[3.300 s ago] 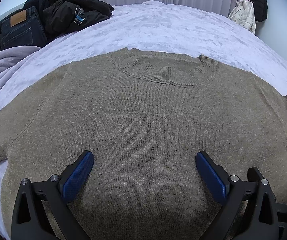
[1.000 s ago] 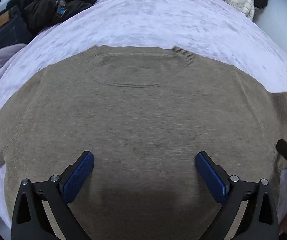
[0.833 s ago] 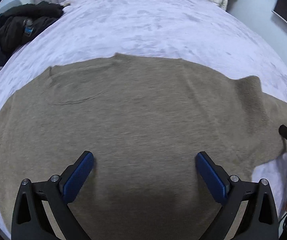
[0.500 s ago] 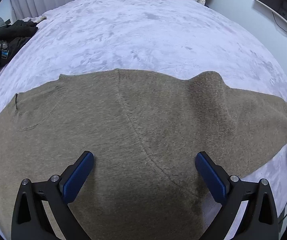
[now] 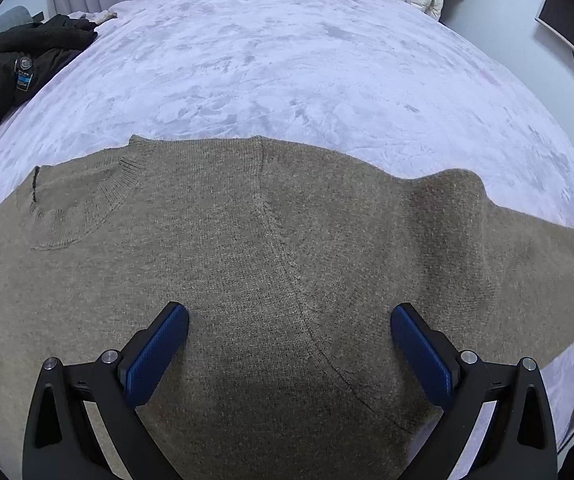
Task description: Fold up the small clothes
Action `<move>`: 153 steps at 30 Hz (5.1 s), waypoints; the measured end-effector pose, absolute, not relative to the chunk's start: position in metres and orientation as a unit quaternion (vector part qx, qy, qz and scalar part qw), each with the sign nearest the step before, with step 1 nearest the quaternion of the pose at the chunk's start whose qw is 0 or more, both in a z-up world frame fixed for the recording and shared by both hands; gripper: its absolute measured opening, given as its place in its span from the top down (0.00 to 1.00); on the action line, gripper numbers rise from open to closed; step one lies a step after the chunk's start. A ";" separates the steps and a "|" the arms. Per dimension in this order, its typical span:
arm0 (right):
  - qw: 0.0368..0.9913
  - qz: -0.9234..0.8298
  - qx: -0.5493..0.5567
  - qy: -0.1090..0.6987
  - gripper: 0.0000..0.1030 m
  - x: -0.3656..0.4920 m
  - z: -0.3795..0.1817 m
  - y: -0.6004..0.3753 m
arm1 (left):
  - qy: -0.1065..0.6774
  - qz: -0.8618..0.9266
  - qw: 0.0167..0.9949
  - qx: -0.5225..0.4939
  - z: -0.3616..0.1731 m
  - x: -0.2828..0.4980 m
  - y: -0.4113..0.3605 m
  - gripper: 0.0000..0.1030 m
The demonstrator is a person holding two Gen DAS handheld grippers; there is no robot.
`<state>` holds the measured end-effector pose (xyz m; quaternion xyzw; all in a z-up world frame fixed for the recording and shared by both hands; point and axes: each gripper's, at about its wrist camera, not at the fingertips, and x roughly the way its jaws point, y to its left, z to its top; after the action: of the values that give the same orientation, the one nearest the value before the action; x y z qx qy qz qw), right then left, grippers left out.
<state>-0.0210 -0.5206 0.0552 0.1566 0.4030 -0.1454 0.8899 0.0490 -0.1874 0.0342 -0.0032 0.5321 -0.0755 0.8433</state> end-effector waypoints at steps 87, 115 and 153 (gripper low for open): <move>0.896 0.006 -0.194 0.399 0.94 0.028 0.045 -0.001 | 0.478 0.097 0.844 -0.224 0.022 -0.030 0.204 0.00; 0.922 0.032 -0.116 0.368 0.22 0.007 0.106 -0.095 | 0.464 0.024 0.852 -0.243 0.042 -0.024 0.157 0.00; 0.891 0.001 -0.032 0.453 0.00 0.027 0.038 -0.147 | 0.496 -0.016 0.867 -0.029 0.023 0.025 0.029 0.00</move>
<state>0.0269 -0.1465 0.0381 -0.0316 0.4533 0.0010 0.8908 0.0250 0.0290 0.0227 -0.0293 0.4963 -0.0155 0.8675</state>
